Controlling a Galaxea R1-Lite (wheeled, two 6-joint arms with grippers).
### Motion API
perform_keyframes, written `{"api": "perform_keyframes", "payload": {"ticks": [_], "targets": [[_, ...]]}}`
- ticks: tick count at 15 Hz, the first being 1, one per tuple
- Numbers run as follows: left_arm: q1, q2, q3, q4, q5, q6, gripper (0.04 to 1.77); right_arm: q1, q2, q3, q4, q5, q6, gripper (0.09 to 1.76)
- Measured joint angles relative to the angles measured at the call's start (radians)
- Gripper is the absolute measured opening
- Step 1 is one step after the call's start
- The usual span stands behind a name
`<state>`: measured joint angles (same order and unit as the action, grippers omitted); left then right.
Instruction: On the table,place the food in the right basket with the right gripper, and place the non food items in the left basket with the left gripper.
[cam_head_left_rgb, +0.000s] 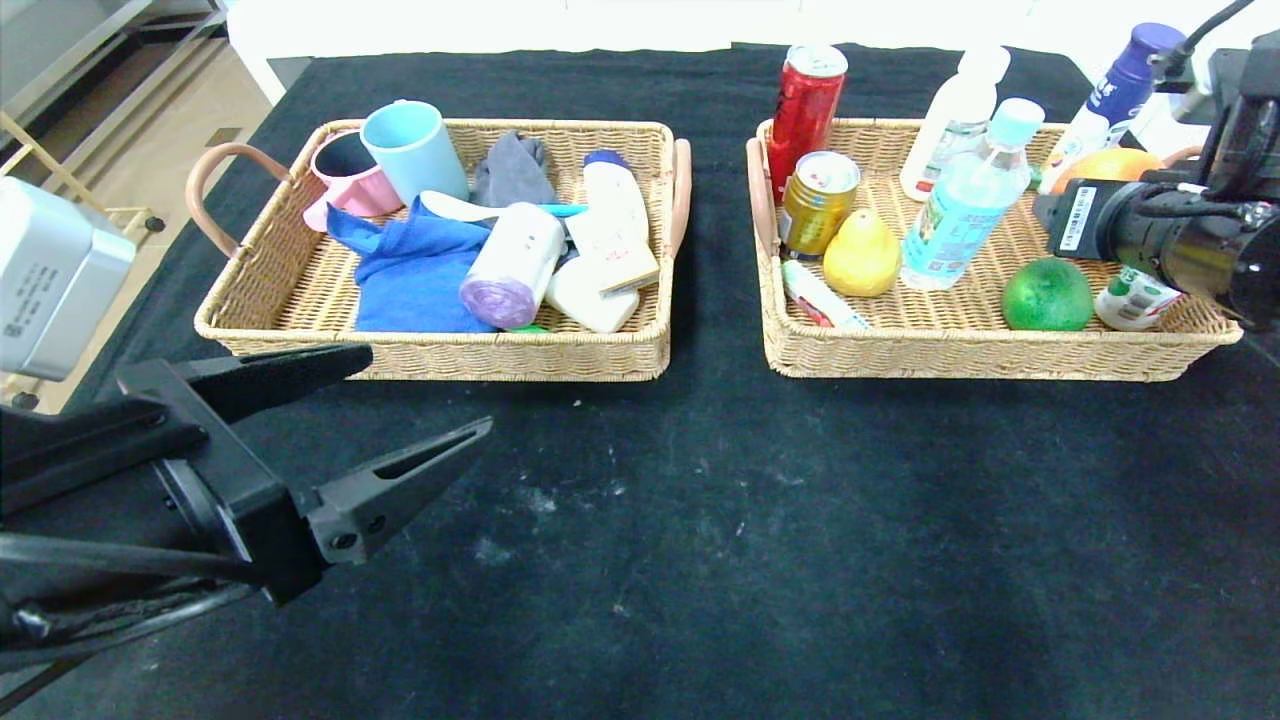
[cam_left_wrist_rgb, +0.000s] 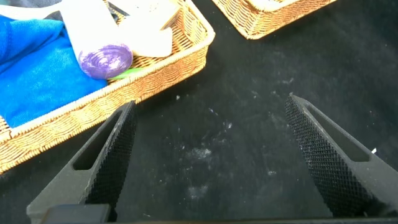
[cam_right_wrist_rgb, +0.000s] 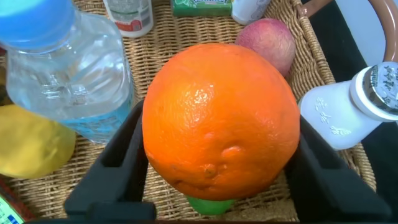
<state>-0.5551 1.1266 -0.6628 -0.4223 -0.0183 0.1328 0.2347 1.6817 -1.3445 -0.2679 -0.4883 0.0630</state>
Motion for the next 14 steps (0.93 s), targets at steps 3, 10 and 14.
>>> {"api": "perform_keyframes", "payload": {"ticks": [3, 10, 14], "targets": [[0.0, 0.003, 0.003, 0.0, 0.0, 0.0, 1.72, 0.0, 0.008, 0.0, 0.0, -0.001, 0.0, 1.43], [-0.001, 0.004, 0.003, 0.0, 0.0, 0.0, 1.72, 0.009, 0.009, 0.018, 0.003, -0.011, -0.001, 1.59], [0.004, 0.004, 0.003, 0.0, 0.001, 0.008, 1.72, 0.015, -0.02, 0.055, 0.006, -0.011, -0.019, 1.64]]}}
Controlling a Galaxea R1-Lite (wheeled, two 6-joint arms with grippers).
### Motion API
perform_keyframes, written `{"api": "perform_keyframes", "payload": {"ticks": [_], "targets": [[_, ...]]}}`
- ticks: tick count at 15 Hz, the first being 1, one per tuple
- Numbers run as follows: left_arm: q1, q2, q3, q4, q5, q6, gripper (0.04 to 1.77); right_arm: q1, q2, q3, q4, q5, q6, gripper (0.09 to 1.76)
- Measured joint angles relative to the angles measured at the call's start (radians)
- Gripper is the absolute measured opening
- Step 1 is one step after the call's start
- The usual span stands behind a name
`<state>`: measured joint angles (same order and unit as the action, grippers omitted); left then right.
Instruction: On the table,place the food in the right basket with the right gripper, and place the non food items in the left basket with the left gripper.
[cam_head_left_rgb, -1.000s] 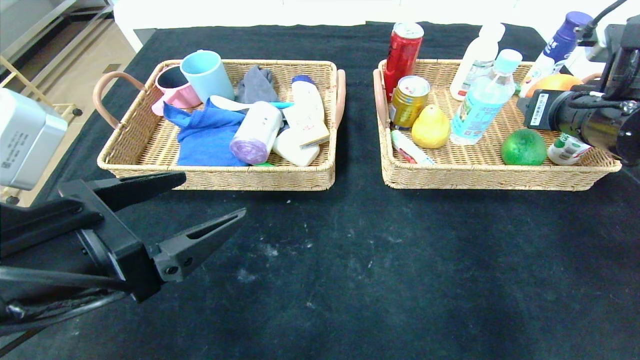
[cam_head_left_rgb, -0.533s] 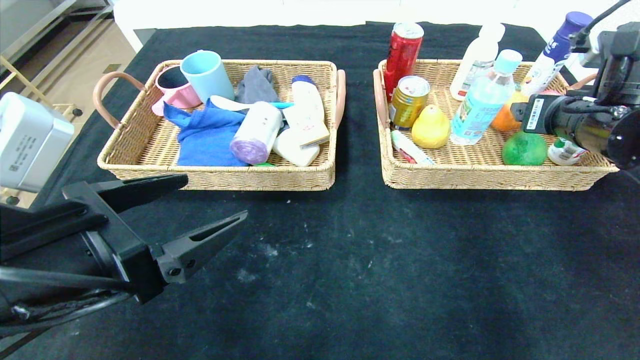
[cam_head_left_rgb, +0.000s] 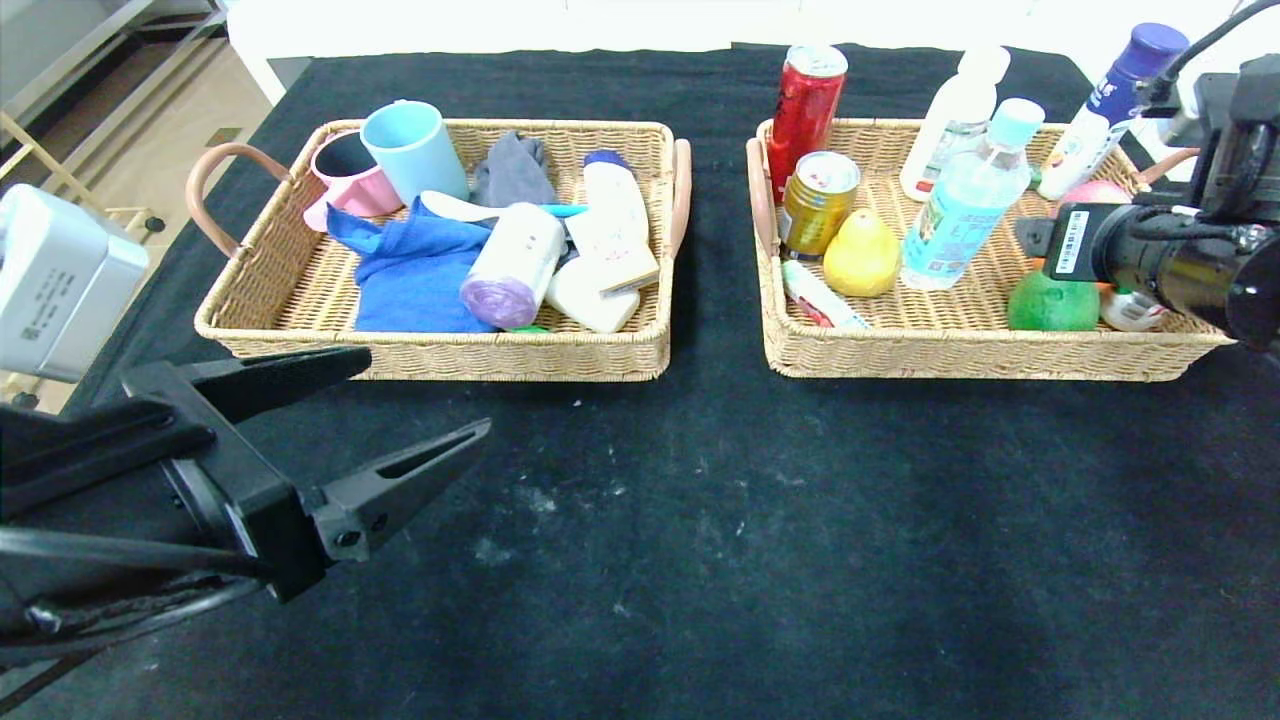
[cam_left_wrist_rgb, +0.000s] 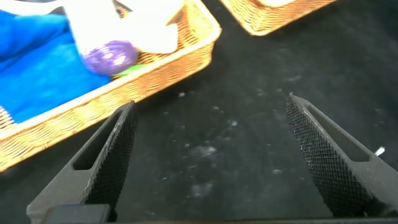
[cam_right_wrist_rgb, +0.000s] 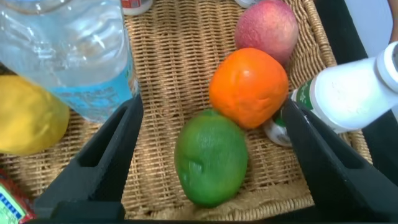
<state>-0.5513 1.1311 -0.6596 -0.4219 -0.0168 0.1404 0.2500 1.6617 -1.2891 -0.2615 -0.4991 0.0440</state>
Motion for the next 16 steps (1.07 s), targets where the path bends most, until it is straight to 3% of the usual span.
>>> {"api": "perform_keyframes", "payload": {"ticks": [5, 7, 9, 12, 14, 16], "targets": [[-0.021, 0.004, 0.0, 0.0, 0.021, 0.001, 1.72, 0.047, -0.079, 0.092, 0.006, 0.005, -0.021, 1.67], [-0.015, 0.0, 0.002, -0.002, 0.068, -0.004, 1.72, 0.066, -0.146, 0.139, 0.033, 0.033, -0.06, 1.68], [0.011, -0.011, 0.04, -0.002, 0.086, -0.008, 1.72, 0.077, -0.233, 0.196, 0.079, 0.097, -0.09, 1.69], [0.107, -0.059, 0.113, 0.002, 0.076, -0.008, 1.72, 0.081, -0.381, 0.279, 0.182, 0.225, -0.103, 1.69], [0.167, -0.127, 0.124, 0.079, 0.072, -0.009, 1.72, 0.081, -0.489, 0.327, 0.261, 0.29, -0.105, 1.7], [0.204, -0.222, 0.103, 0.252, 0.071, -0.009, 1.72, 0.082, -0.616, 0.359, 0.38, 0.336, -0.11, 1.7]]}}
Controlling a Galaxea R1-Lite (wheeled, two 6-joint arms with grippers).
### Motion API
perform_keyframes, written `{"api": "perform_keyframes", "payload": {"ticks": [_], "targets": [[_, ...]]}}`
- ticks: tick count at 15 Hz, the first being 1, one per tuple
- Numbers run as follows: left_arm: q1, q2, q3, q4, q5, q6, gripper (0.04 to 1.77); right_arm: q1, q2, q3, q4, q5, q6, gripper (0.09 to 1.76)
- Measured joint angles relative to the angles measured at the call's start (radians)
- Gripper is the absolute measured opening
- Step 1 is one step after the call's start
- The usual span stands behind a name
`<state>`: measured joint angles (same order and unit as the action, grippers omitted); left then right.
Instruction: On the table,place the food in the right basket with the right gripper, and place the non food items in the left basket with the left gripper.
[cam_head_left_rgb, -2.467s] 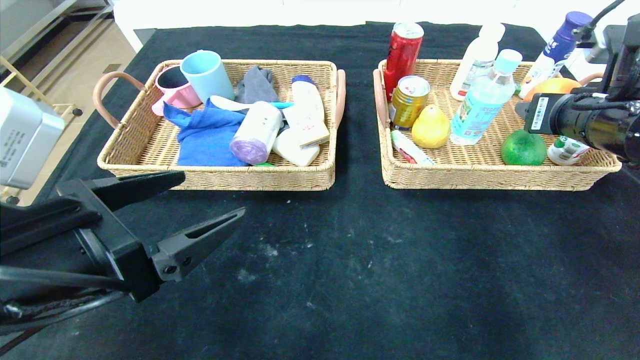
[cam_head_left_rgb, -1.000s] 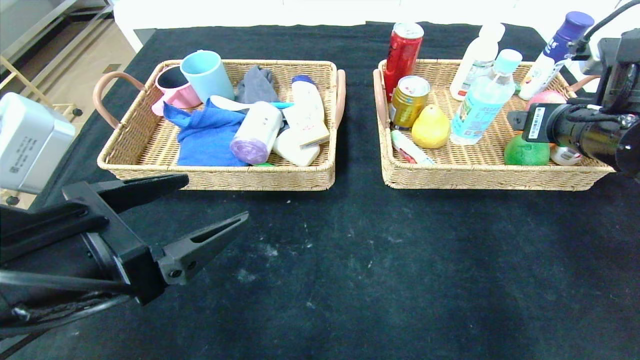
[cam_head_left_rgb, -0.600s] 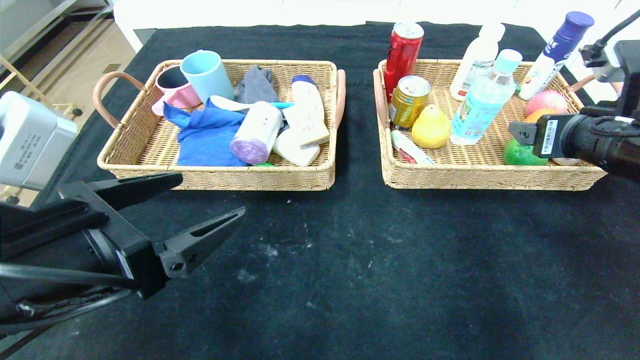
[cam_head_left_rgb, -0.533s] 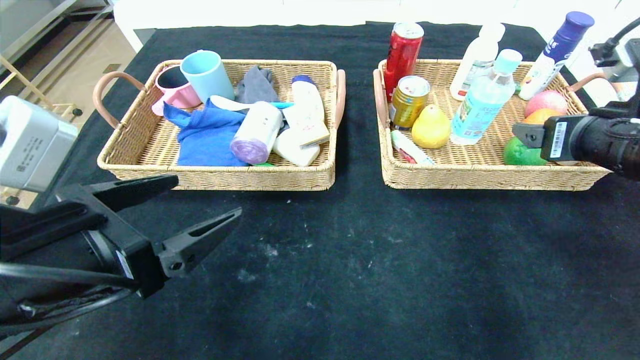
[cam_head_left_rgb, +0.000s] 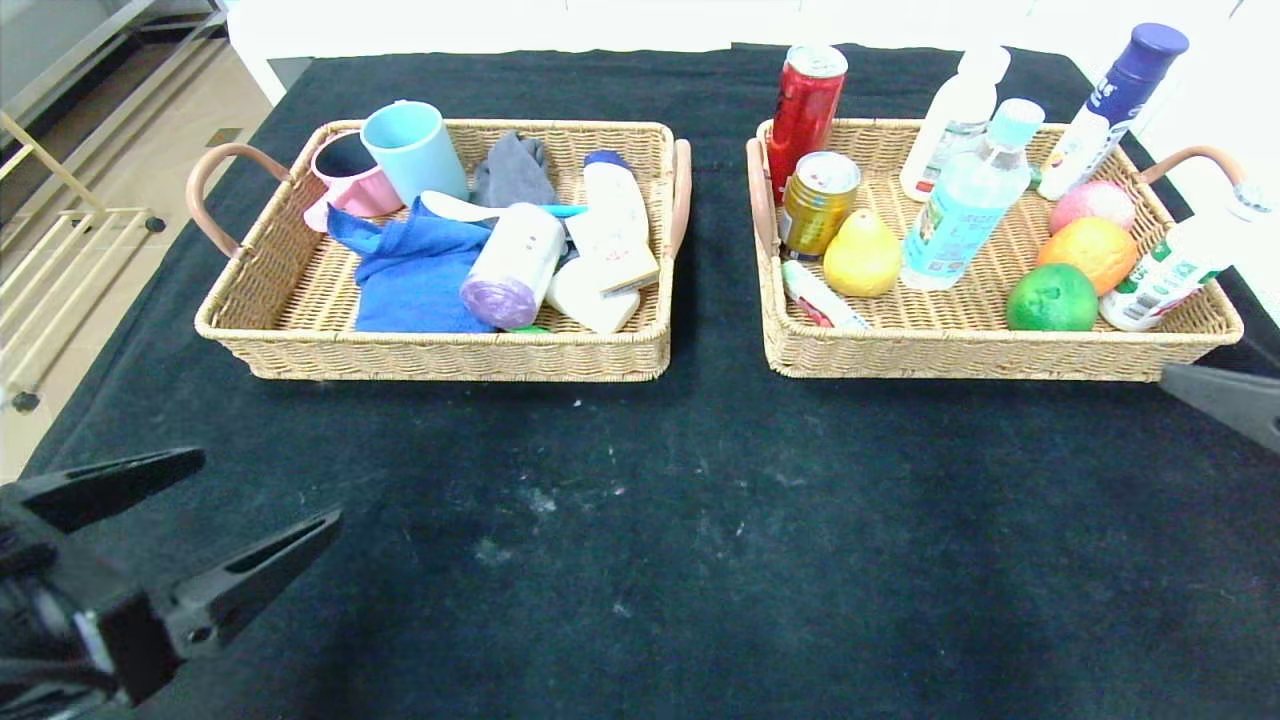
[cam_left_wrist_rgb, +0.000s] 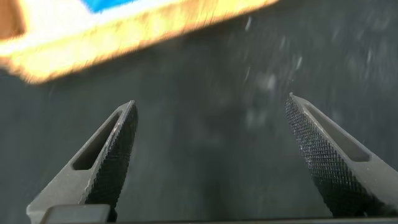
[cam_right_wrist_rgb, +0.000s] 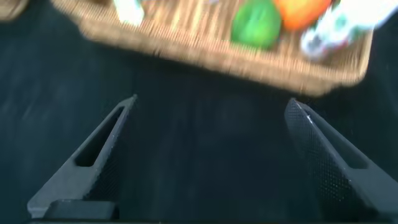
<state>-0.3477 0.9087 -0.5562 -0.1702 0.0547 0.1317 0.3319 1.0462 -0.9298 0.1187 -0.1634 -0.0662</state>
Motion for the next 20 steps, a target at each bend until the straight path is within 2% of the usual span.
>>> {"api": "perform_keyframes", "payload": {"ticks": [3, 5, 7, 9, 11, 15, 18, 20], "targets": [[0.023, -0.17, -0.103, 0.314, 0.004, 0.001, 1.72, 0.001, -0.201, 0.016, 0.213, 0.051, -0.026, 1.7], [0.055, -0.258, -0.209, 0.471, -0.005, 0.006, 1.72, -0.041, -0.315, -0.017, 0.334, 0.064, -0.036, 1.7], [0.137, -0.328, -0.285, 0.546, -0.071, 0.029, 1.72, -0.117, -0.405, -0.059, 0.411, 0.102, -0.038, 1.7], [0.219, -0.391, -0.344, 0.635, -0.143, 0.05, 1.72, -0.204, -0.489, -0.107, 0.552, 0.175, -0.039, 1.7], [0.292, -0.46, -0.39, 0.734, -0.208, 0.063, 1.72, -0.277, -0.566, -0.123, 0.611, 0.24, -0.037, 1.7], [0.325, -0.614, -0.38, 0.833, -0.25, 0.058, 1.72, -0.325, -0.751, 0.022, 0.634, 0.263, -0.027, 1.7], [0.34, -0.743, -0.291, 0.849, -0.299, 0.057, 1.72, -0.331, -0.879, 0.126, 0.634, 0.263, -0.016, 1.7], [0.345, -0.823, -0.201, 0.819, -0.307, 0.054, 1.72, -0.327, -0.947, 0.197, 0.584, 0.259, 0.002, 1.7]]}}
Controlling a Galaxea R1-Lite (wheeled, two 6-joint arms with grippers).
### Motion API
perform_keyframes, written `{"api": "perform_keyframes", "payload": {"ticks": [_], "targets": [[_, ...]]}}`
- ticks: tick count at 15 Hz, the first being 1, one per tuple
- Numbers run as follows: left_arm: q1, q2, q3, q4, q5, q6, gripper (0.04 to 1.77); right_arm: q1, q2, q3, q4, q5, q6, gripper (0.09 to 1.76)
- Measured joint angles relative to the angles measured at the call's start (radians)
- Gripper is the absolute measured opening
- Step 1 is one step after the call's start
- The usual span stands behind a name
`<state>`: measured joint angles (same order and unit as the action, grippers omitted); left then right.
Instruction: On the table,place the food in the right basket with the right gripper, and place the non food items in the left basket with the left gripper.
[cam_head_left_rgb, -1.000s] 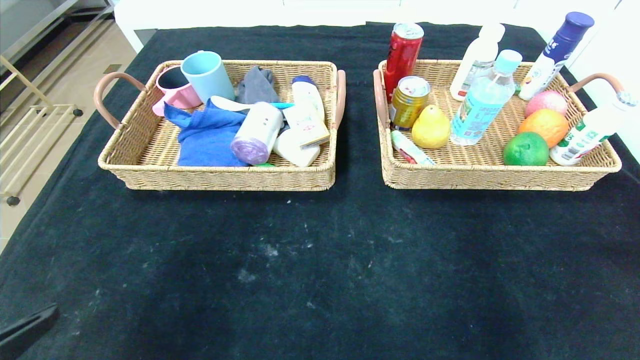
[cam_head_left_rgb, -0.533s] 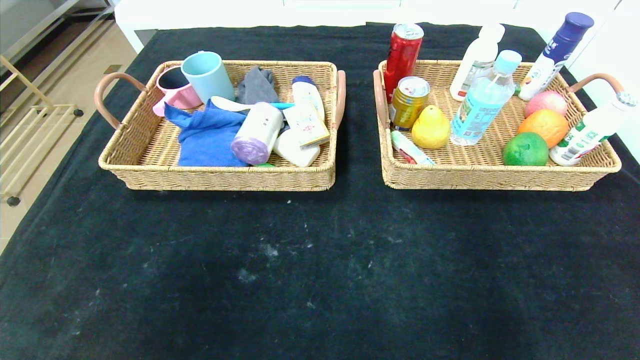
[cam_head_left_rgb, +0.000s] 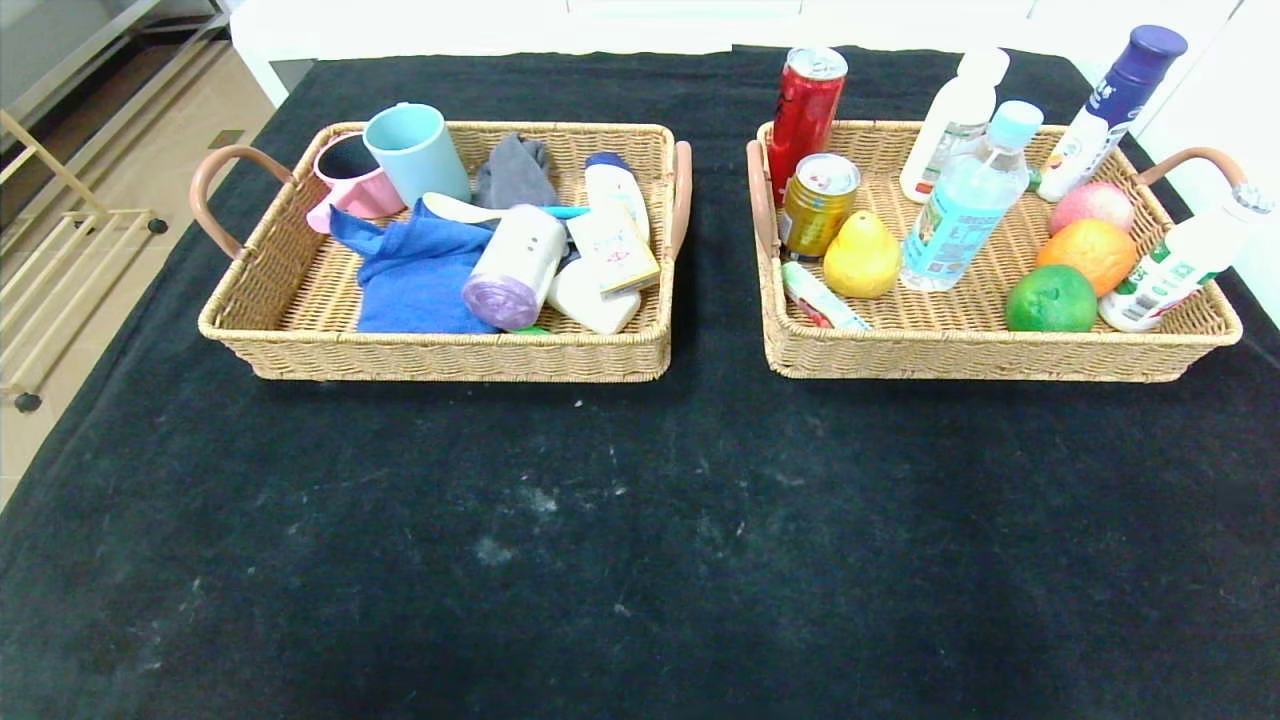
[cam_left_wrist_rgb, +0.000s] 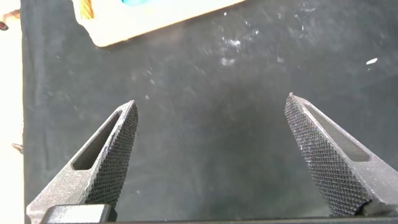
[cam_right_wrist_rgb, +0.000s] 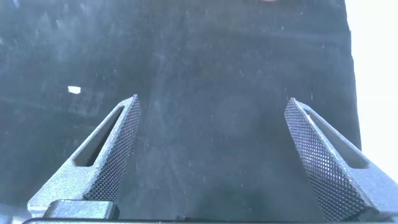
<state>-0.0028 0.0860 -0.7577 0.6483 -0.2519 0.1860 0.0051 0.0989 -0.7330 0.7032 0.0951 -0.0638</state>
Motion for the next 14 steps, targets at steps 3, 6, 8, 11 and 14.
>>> {"api": "perform_keyframes", "payload": {"ticks": [3, 6, 8, 11, 14], "targets": [[0.002, -0.062, 0.18, -0.237, 0.079, -0.059, 1.72, 0.001, -0.067, 0.208, -0.319, -0.036, 0.015, 1.7], [0.003, -0.081, 0.46, -0.51, 0.143, -0.094, 1.72, 0.001, -0.092, 0.543, -0.795, -0.051, 0.01, 1.7], [0.003, -0.084, 0.634, -0.609, 0.182, -0.107, 1.72, 0.001, -0.098, 0.679, -0.86, -0.11, -0.006, 1.7], [0.003, -0.083, 0.734, -0.61, 0.222, -0.11, 1.72, 0.001, -0.1, 0.726, -0.753, -0.102, -0.025, 1.7], [0.003, -0.084, 0.745, -0.601, 0.229, -0.108, 1.72, 0.002, -0.1, 0.732, -0.694, -0.084, 0.017, 1.7]]}}
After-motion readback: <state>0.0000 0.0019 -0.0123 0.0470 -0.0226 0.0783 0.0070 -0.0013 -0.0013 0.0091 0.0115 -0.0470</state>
